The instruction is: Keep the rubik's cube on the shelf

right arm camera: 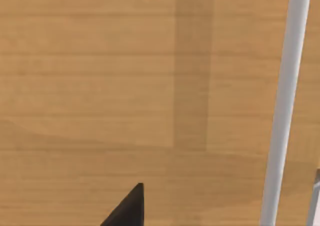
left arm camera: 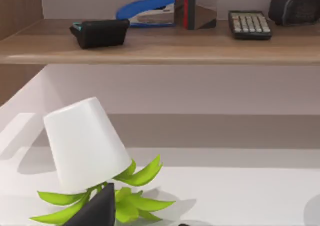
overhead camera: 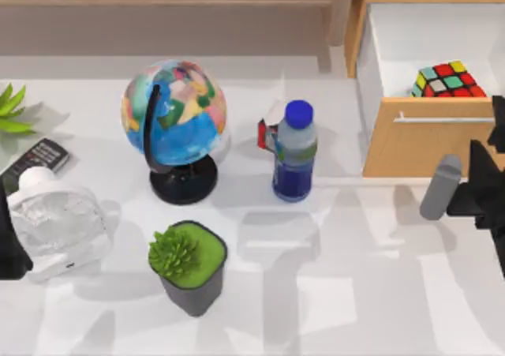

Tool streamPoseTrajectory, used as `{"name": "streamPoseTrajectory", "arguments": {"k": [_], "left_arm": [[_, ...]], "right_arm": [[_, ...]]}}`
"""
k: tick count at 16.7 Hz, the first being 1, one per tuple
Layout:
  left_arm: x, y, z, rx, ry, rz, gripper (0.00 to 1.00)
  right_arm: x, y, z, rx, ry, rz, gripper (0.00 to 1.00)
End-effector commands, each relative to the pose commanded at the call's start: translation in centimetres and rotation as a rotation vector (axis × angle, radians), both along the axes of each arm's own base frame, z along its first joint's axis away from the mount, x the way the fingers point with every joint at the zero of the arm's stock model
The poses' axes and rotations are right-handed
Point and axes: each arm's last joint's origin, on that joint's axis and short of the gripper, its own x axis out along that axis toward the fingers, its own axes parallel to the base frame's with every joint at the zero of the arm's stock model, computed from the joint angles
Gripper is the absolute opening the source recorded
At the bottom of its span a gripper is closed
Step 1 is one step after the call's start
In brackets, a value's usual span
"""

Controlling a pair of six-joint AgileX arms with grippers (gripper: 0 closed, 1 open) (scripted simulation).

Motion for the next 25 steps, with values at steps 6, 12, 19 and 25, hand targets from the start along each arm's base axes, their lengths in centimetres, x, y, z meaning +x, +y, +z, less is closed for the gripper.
{"name": "streamPoseTrajectory", "arguments": {"k": [6,12,19,25], "left_arm": [[0.0,0.0,0.0,0.000,0.000,0.000,1.00],[0.0,0.0,0.0,0.000,0.000,0.000,1.00],[0.0,0.0,0.0,0.000,0.000,0.000,1.00],[0.0,0.0,0.0,0.000,0.000,0.000,1.00]], "right_arm": [[0.0,0.0,0.0,0.000,0.000,0.000,1.00],[-1.6,0.0,0.0,0.001,-0.002,0.001,1.00],[-1.9,0.1,-1.1,-0.017,0.062,0.007,1.00],[0.0,4.1,0.9,0.144,0.077,0.194,1.00]]}}
